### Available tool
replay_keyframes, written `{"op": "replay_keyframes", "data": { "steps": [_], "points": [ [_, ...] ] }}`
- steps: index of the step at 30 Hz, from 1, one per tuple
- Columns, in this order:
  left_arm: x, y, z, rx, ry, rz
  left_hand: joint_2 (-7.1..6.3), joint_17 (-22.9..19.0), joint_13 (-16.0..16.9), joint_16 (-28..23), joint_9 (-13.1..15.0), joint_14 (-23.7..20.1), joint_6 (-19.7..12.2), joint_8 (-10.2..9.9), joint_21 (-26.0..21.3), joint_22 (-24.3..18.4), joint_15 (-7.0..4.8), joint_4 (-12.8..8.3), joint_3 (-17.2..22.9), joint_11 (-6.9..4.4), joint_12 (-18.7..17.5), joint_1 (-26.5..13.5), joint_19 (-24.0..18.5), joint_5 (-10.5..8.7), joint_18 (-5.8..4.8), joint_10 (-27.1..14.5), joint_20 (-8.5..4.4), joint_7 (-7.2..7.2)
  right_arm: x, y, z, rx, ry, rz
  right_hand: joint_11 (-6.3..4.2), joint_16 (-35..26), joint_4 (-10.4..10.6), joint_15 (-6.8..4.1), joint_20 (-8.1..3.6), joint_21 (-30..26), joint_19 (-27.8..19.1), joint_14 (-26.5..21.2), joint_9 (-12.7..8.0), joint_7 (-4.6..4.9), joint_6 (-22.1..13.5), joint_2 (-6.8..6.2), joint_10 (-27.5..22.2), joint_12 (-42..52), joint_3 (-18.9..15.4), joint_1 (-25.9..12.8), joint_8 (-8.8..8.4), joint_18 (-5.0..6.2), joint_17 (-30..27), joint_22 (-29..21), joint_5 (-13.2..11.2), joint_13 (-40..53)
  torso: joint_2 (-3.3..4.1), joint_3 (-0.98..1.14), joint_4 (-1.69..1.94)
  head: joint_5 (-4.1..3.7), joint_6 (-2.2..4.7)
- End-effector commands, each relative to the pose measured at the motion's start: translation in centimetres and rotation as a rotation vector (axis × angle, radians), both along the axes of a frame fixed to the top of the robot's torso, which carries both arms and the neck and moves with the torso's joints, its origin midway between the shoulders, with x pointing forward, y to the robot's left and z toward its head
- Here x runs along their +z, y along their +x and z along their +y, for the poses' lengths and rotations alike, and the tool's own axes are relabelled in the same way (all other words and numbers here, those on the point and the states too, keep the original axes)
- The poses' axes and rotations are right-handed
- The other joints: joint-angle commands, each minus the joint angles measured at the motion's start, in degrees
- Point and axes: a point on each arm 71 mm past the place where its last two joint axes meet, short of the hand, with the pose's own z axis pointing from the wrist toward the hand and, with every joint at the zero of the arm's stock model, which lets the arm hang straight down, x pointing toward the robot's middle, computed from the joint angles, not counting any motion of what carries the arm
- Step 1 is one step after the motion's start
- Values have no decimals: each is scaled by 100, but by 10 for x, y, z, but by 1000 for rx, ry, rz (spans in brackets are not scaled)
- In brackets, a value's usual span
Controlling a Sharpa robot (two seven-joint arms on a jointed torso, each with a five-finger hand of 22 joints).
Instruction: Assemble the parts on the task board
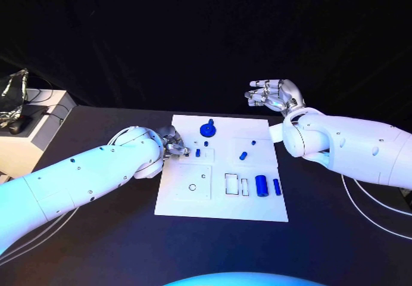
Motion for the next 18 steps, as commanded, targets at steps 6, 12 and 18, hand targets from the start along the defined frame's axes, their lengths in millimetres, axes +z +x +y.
{"op": "replay_keyframes", "data": {
  "steps": [6, 12, 18],
  "points": [
    [-4, -2, -3, -34, 15, 24, 37, 10, 5, -14, -8, 25, 30, -5, 19, 357, 15, -539, 562, -42, 18, 101, 9, 17, -34, 8, 2, -12, 0, 0, 2, 22, -2, -5, -12, -8, 9, 2, -13, -5, -34, -32, -6, 98, -40, 46, -37, -8, 32, -15, -18, -10, -9, -1, 27, -8, -7, -3, 16, -10, -23],
    [-5, -3, -4, -45, 24, 37, 34, 19, 6, -9, -10, 26, 30, -7, 25, 359, 16, -541, 559, -41, 19, 110, 11, 17, -35, 8, 3, -10, 0, 0, 2, 23, -2, -5, -12, -8, 9, 2, -13, -5, -34, -32, -6, 98, -40, 46, -37, -8, 32, -15, -18, -10, -9, -1, 27, -8, -6, -2, 7, 3, -25],
    [-6, -4, -2, -47, 33, 45, 32, 25, 4, -6, -15, 22, 33, -13, 22, 361, 18, -539, 555, -40, 15, 125, 5, 16, -35, 8, 4, -7, 0, 0, 2, 22, -2, -5, -12, -8, 9, 2, -13, -5, -34, -32, -6, 98, -40, 46, -37, -8, 32, -15, -18, -10, -9, -1, 27, -8, -6, -3, 4, 10, -28]
  ]
}}
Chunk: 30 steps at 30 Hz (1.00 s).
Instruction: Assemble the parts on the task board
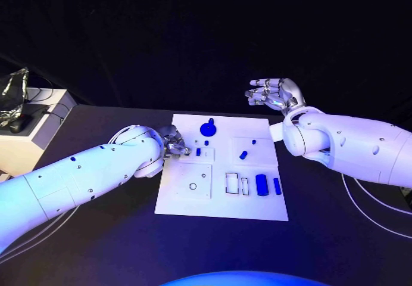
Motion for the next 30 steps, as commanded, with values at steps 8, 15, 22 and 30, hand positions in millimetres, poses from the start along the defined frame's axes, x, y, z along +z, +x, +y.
{"op": "replay_keyframes", "data": {
  "steps": [8, 15, 22, 30],
  "points": [
    [-6, -2, 0, -31, 39, 21, 33, 8, 4, -9, -6, 17, 40, -17, 13, 354, 20, -531, 553, -50, 12, 92, -5, 17, -32, 2, 5, -12, 0, 0, 2, 22, -1, -6, -12, -9, 9, 2, -12, -5, -34, -32, -6, 98, -39, 46, -37, -8, 32, -15, -18, -10, -9, -1, 27, -8, 3, -2, -2, 10, 2],
    [-6, -1, 0, -29, 45, 15, 33, 8, 4, -9, -6, 17, 40, -17, 13, 354, 20, -531, 553, -50, 12, 92, -5, 17, -32, 2, 5, -12, 0, 0, 3, 22, -1, -6, -12, -9, 9, 2, -12, -5, -34, -32, -6, 98, -39, 46, -37, -8, 32, -15, -18, -10, -9, -1, 27, -8, 4, -3, -3, 14, 1],
    [-8, -1, -1, -34, 54, 25, 41, -9, 7, -25, -7, 5, 26, -23, -14, 345, 24, -513, 527, -44, 15, 105, -23, 12, -28, -15, 9, -9, 0, 0, 2, 23, 0, -5, -11, -9, 12, 3, -12, -6, -36, -36, -6, 98, -40, 46, -41, -9, 41, -21, -18, -11, -9, -2, 33, -8, 8, -1, -10, 13, -5],
    [-11, -2, -2, -31, 49, 50, -8, -41, 9, -43, -64, 0, 68, -70, -21, 341, 21, -502, 443, -55, 26, 79, -23, 14, -30, -15, 15, -42, 0, 0, 1, 21, 0, -4, -12, -9, 12, 4, -11, -6, -37, -41, -5, 99, -39, 48, -43, -8, 42, -20, -17, -11, -10, -2, 33, -7, 7, 2, -5, 3, -13]
  ]
}}
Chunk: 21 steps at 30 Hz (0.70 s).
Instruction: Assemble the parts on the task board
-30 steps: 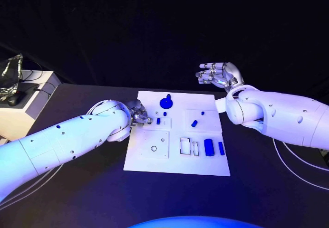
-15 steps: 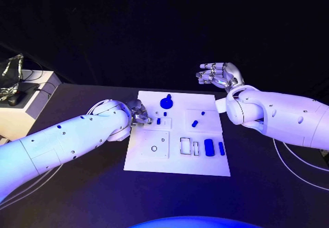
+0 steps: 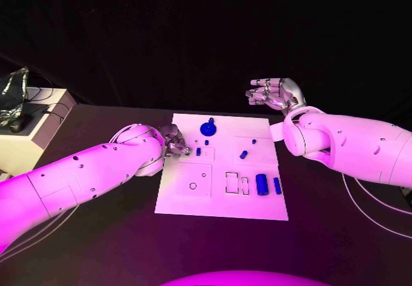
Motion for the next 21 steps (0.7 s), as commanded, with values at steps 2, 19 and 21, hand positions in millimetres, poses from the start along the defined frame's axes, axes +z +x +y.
{"op": "replay_keyframes", "data": {
  "steps": [2, 19, 21],
  "points": [
    [-12, -5, 0, -10, 24, 72, -40, -16, 0, -25, -116, 4, 97, -78, -27, 337, 14, -480, 370, -26, 27, 50, -20, 36, -35, -4, 14, -64, 0, 0, 1, 20, 0, -5, -12, -9, -4, 4, -11, -6, -37, -41, -6, 99, -39, 48, -43, -8, 26, -20, -17, -11, -10, -1, 33, -8, -3, 2, 6, -9, -7],
    [-15, -4, 4, 9, 22, 96, -90, -40, 9, -32, -222, 28, 251, -153, -45, 313, 0, -296, -45, -44, 52, -218, 14, 39, -66, 2, -8, -114, 0, 0, 0, 17, 0, -3, -11, -9, -4, 6, -9, -8, -44, -48, -7, 100, -49, 61, -46, -9, 48, -12, -19, -11, -10, -2, 37, -8, -1, 0, 5, 7, -5],
    [-15, -3, 4, 13, 20, 96, -92, -34, 11, -26, -217, 36, 259, -146, -40, 313, -3, -255, -123, -45, 57, -275, 23, 38, -68, 5, -10, -116, 0, 0, 0, 16, 0, -3, -11, -10, -8, 6, -9, -8, -45, -47, -6, 100, -52, 55, -44, -9, 76, -19, -16, -10, -10, -1, 35, -8, -1, 0, 6, 8, -5]
  ]
}}
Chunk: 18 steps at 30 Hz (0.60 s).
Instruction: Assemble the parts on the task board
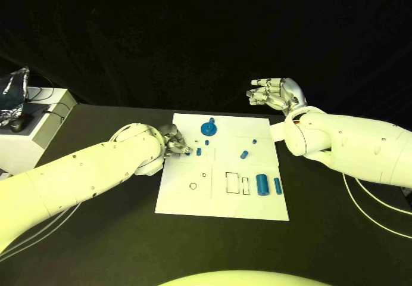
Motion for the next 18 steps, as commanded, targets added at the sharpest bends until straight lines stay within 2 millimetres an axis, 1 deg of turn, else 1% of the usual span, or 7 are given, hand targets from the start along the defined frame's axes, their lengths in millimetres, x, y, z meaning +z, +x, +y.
{"op": "replay_keyframes", "data": {
  "steps": [1, 2, 4, 9, 12, 14, 18],
  "points": [
    [-14, -5, 1, -1, 29, 77, -4, 3, 7, -4, 31, 36, 29, -14, -16, 313, -2, -69, 20, -46, 36, -82, 24, 15, -69, 6, -11, 10, 0, 0, 1, 18, 0, -4, -11, -10, 1, 6, -9, -8, -45, -47, -6, 100, -52, 55, -44, -9, 21, -19, -17, -10, -10, -1, 35, -8, 2, -1, 1, 1, 1],
    [-14, -5, 1, 1, 28, 77, -9, 4, 10, 0, 39, 43, 44, 0, -10, 314, 5, 28, -132, -52, 45, -184, 34, 19, -73, 19, -11, 10, 0, 0, 1, 18, 0, -4, -11, -10, 1, 6, -9, -8, -45, -47, -6, 100, -52, 55, -44, -9, 21, -19, -17, -10, -10, -1, 35, -8, 2, -1, 1, 1, 1],
    [-14, -5, 2, 4, 27, 77, 11, 4, 8, 1, 42, 49, 42, -1, -7, 314, -4, 90, -238, -43, 41, -178, 43, 21, -74, 14, -13, 12, 0, 0, 1, 17, 0, -4, -10, -9, 1, 6, -10, -7, -45, -47, -6, 100, -46, 55, -46, -9, 40, -23, -17, -10, -10, -1, 36, -8, 3, 0, 1, -1, 3],
    [-15, -4, 2, 9, 27, 77, -15, 5, 9, 2, 44, 51, 51, 0, -8, 312, -3, 170, -323, -42, 43, -188, 47, 19, -75, 17, -14, 14, 0, -1, 1, 16, 0, -4, -10, -8, 1, 6, -10, -6, -45, -48, -6, 100, -42, 54, -47, -9, 52, -25, -17, -10, -9, -1, 37, -8, 5, 2, -3, -4, -6],
    [-15, -4, 2, 11, 27, 77, -40, 8, 10, 5, 45, 53, 61, 2, 0, 315, -3, 218, -388, -42, 45, -199, 55, 19, -77, 17, -16, 13, 0, -1, 0, 15, 0, -4, -10, -8, 1, 6, -10, -6, -45, -48, -6, 100, -42, 54, -47, -9, 52, -25, -17, -10, -9, -1, 37, -8, 5, -1, -1, -2, -5],
    [-15, -4, 2, 13, 26, 76, -50, 6, 11, 5, 45, 55, 57, 0, -7, 312, -1, 266, -445, -43, 45, -195, 53, 18, -78, 14, -16, 12, 0, -1, 0, 15, 0, -4, -10, -8, 1, 6, -10, -6, -45, -48, -6, 100, -42, 54, -47, -9, 52, -25, -17, -10, -9, -1, 37, -8, 0, 1, 0, -2, -5],
    [-15, -3, 2, 15, 26, 75, -43, 1, 14, 3, 53, 52, 60, 5, -4, 314, 1, 363, -614, -37, 51, -191, 60, 19, -77, 16, -13, 21, 0, -1, 0, 16, 0, -4, -10, -8, 1, 6, -10, -6, -45, -48, -6, 100, -42, 54, -47, -9, 52, -25, -17, -10, -9, -1, 37, -8, 1, 1, 2, -4, -6]
  ]
}}
